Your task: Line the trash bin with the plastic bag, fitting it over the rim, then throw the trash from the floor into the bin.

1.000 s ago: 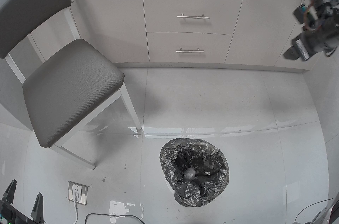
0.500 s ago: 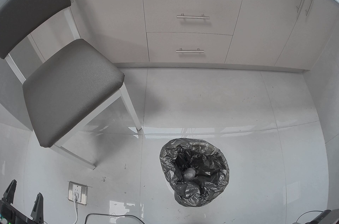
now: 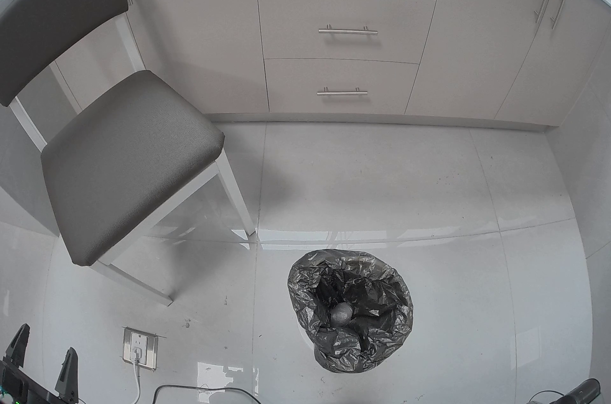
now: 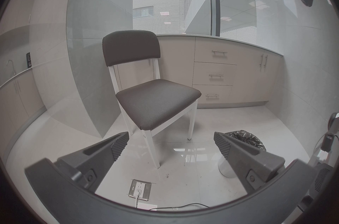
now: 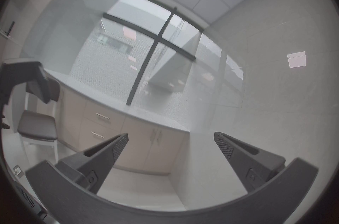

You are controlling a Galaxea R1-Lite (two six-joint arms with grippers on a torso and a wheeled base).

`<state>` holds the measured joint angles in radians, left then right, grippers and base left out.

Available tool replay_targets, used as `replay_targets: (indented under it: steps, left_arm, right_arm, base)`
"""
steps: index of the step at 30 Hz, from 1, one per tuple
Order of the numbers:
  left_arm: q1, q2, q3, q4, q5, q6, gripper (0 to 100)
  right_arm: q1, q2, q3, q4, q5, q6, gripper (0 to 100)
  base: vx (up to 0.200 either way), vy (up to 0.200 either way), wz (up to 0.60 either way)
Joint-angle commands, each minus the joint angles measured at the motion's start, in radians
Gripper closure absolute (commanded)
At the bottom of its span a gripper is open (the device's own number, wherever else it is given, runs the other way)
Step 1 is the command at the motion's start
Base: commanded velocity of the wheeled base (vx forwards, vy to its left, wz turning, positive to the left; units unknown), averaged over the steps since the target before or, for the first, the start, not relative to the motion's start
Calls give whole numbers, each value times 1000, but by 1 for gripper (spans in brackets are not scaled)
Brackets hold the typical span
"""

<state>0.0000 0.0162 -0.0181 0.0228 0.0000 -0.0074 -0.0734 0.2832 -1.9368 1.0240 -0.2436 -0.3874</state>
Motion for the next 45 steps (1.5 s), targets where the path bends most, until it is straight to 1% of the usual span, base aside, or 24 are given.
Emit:
replay_targets:
  steps: [1, 2, 3, 4, 5, 7, 9, 11, 12, 17, 20, 23, 27, 28, 30, 31, 34, 35, 38, 40, 41, 42, 43, 45]
  left_arm:
    - [2, -16, 12, 0, 0, 0, 0]
    - [0, -16, 12, 0, 0, 0, 0]
    - [2, -16, 12, -1, 0, 0, 0]
    - [0, -16, 12, 0, 2, 0, 0]
    - [0, -16, 12, 0, 0, 0, 0]
    - [0, -16, 12, 0, 2, 1, 0]
    - [2, -16, 12, -1, 0, 0, 0]
    - [0, -16, 12, 0, 2, 0, 0]
    - [2, -16, 12, 0, 0, 0, 0]
    - [0, -16, 12, 0, 0, 0, 0]
    - [0, -16, 12, 0, 0, 1, 0]
    - [0, -16, 12, 0, 0, 0, 0]
    - [0, -16, 12, 0, 0, 0, 0]
    - [0, -16, 12, 0, 2, 0, 0]
    - [2, -16, 12, -1, 2, 0, 0]
    - [2, -16, 12, 0, 2, 0, 0]
    - [2, -16, 12, 0, 0, 1, 0]
    - [0, -16, 12, 0, 0, 1, 0]
    - [0, -16, 12, -1, 0, 1, 0]
    - [0, -16, 12, 0, 0, 1, 0]
    - [0, -16, 12, -1, 2, 0, 0]
    - [0, -16, 12, 0, 0, 0, 0]
    - [0, -16, 12, 0, 2, 1, 0]
    - [0, -16, 12, -1, 2, 0, 0]
  right_arm:
    - [37, -210, 94, 1, 213, 68, 0]
    - [41, -211, 98, 1, 221, 70, 0]
    - [57, -237, 170, 7, 300, 91, 0]
    - [61, -263, 254, -7, 333, 98, 0]
    - [70, -283, 348, -9, 348, 98, 0]
    - [70, -283, 434, -18, 353, 111, 0]
    - [73, -283, 575, -53, 360, 159, 0]
    - [73, -283, 736, -165, 363, 210, 0]
    - [73, -283, 863, -285, 360, 231, 0]
    - [73, -283, 1455, -920, 323, 242, 0]
    - [73, -283, 1734, -1122, 316, 239, 0]
    - [73, -283, 1912, -1227, 311, 242, 0]
    - [73, -283, 1937, -1211, 311, 252, 0]
    - [73, -283, 1937, -1184, 313, 268, 0]
    - [73, -283, 1937, -1104, 313, 272, 0]
    - [73, -283, 1937, -1087, 311, 274, 0]
    - [72, -283, 1937, -1072, 311, 375, 0]
    - [72, -283, 1937, -1070, 311, 384, 0]
    - [72, -283, 1937, -1069, 310, 371, 0]
    - [72, -283, 1937, -1069, 305, 303, 0]
    - [72, -283, 1937, -1070, 305, 298, 0]
    - [72, -283, 1937, -1069, 305, 305, 0]
    - [72, -283, 1937, -1067, 303, 344, 0]
    - [73, -283, 1937, -1069, 303, 374, 0]
  base:
    - [0, 0, 0]
    - [0, 0, 0]
    - [0, 0, 0]
    - [0, 0, 0]
    - [0, 0, 0]
    - [0, 0, 0]
    - [0, 0, 0]
    - [0, 0, 0]
    - [0, 0, 0]
    - [0, 0, 0]
    - [0, 0, 0]
    - [0, 0, 0]
    - [0, 0, 0]
    - [0, 0, 0]
    - [0, 0, 0]
    - [0, 0, 0]
    - [0, 0, 0]
    - [0, 0, 0]
    - [0, 0, 0]
    - [0, 0, 0]
    - [0, 0, 0]
    - [0, 0, 0]
    - [0, 0, 0]
    - [0, 0, 0]
